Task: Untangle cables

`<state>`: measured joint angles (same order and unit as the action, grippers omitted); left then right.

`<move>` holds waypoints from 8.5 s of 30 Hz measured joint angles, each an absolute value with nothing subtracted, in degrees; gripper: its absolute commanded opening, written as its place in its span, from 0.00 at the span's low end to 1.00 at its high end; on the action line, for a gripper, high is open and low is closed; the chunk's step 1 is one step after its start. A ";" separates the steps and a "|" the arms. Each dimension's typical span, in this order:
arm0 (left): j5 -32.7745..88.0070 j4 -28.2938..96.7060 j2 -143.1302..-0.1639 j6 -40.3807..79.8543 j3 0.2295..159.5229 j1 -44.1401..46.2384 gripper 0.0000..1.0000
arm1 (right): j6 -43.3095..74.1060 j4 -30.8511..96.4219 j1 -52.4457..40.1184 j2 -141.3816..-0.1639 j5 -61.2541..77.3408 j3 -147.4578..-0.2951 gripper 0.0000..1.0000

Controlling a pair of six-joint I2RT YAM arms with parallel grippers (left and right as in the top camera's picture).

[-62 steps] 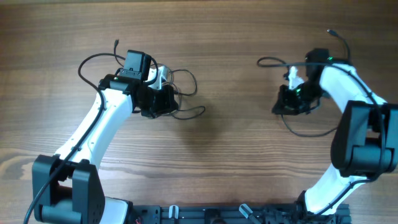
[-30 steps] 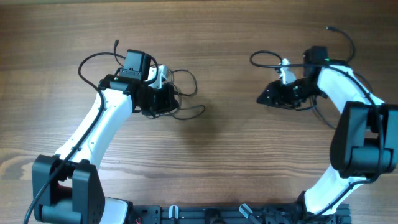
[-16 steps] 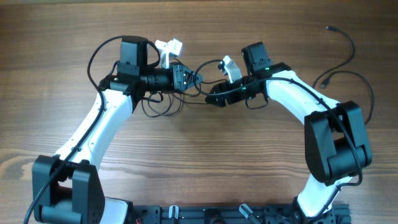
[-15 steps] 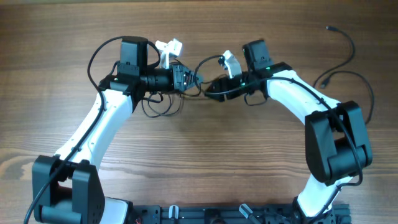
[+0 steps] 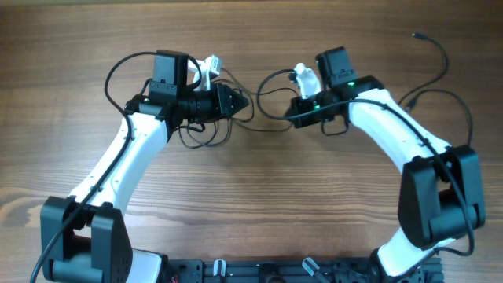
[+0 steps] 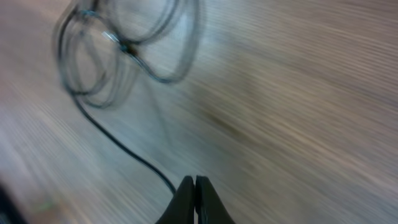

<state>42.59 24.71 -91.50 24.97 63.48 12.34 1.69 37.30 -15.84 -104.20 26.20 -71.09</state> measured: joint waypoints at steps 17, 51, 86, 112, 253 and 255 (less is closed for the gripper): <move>31.27 32.67 -91.48 24.75 63.51 12.34 0.63 | 7.68 40.62 18.04 -80.05 40.75 -93.91 0.04; 30.72 33.08 -91.48 24.75 63.51 13.15 0.64 | 15.14 20.60 -21.54 -80.58 24.12 -95.50 0.04; 22.44 23.83 -103.53 24.75 63.51 32.34 0.63 | 7.38 60.82 1.80 -104.44 17.67 -93.71 0.63; 20.80 26.39 -103.55 24.73 63.51 32.34 0.64 | 21.06 50.06 -6.57 -121.62 16.01 -88.99 0.04; 39.16 19.11 -101.69 21.50 63.55 7.66 0.76 | -4.82 59.18 -13.45 -93.17 37.56 -86.50 0.04; 39.03 15.70 -101.67 20.38 63.57 11.31 0.76 | -6.70 60.77 -13.45 -93.17 42.26 -86.50 0.04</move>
<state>39.03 15.70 -101.67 20.38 63.57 11.31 -6.70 60.77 -13.45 -93.17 42.26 -86.50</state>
